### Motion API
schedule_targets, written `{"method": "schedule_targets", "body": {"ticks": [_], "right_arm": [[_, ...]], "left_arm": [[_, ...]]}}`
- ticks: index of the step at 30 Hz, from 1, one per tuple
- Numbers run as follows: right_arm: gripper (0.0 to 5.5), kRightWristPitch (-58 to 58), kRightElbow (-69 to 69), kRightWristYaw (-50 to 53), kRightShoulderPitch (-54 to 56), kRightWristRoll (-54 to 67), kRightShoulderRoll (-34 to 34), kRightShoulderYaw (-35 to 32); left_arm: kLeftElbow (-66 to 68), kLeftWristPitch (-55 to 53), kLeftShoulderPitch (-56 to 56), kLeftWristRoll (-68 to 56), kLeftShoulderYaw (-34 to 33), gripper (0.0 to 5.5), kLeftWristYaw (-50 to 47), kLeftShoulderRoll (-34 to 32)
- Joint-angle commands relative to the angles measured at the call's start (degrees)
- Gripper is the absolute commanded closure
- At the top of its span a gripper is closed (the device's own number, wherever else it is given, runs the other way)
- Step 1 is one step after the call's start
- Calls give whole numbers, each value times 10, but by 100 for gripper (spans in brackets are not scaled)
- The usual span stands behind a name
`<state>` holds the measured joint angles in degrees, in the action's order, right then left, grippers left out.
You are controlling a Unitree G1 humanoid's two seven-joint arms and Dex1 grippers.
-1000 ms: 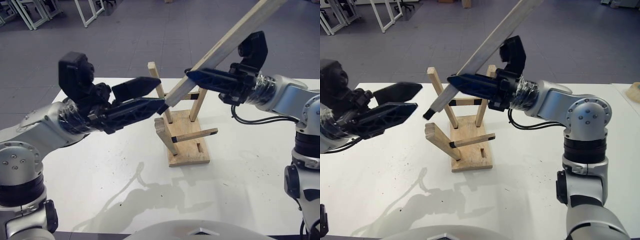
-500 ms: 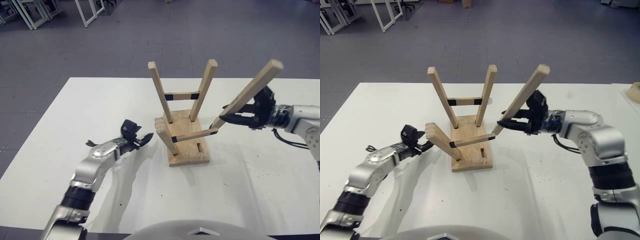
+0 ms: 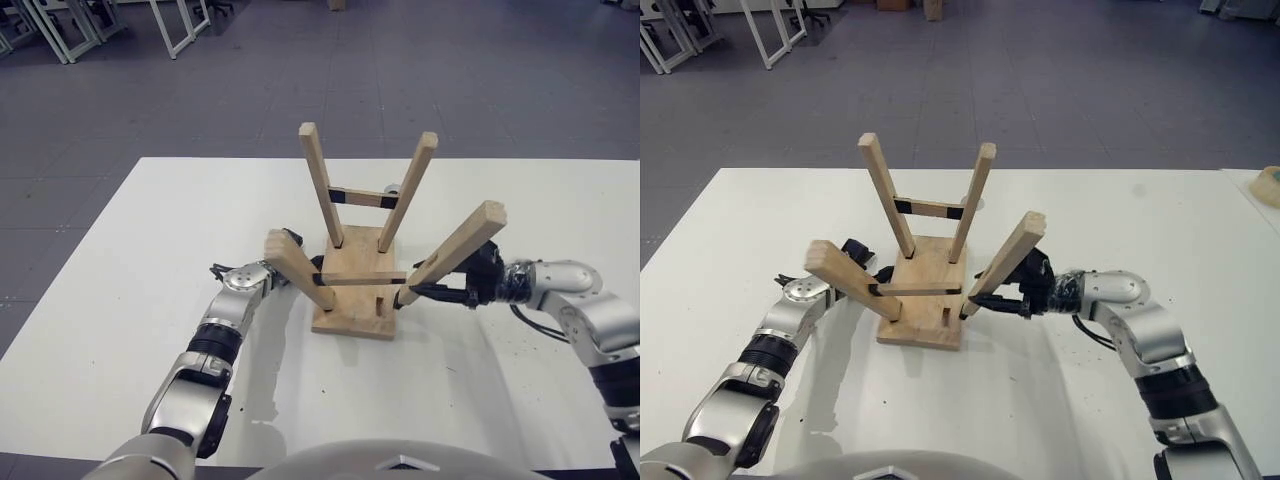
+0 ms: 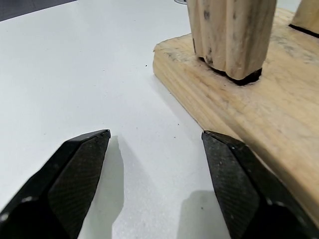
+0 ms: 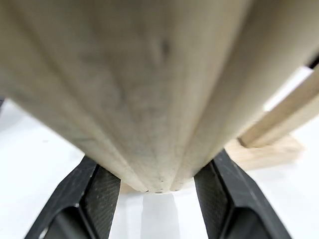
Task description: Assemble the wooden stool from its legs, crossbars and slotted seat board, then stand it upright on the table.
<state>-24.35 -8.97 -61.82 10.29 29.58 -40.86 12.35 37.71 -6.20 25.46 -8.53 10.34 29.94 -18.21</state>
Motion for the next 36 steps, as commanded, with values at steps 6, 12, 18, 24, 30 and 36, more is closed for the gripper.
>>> {"method": "schedule_targets", "body": {"ticks": [6,12,18,24,30,36], "right_arm": [[348,-91,-115,16,6,62,-7,-56],[348,-98,-103,39,19,50,29,-39],[348,-40,2,39,17,-17,70,0],[348,39,2,40,1,-98,45,34],[348,76,-26,90,-19,-138,67,36],[348,77,-10,125,-20,-150,84,30]], "left_arm": [[19,-1,1,25,-22,209,9,2],[1,-9,-8,33,-23,209,14,7],[-4,-15,-1,39,-23,209,23,9],[-27,-21,-2,44,-30,209,18,2],[-196,-19,-42,15,-145,209,-51,-55],[-511,-81,-72,-75,-262,209,-57,-113]]}}
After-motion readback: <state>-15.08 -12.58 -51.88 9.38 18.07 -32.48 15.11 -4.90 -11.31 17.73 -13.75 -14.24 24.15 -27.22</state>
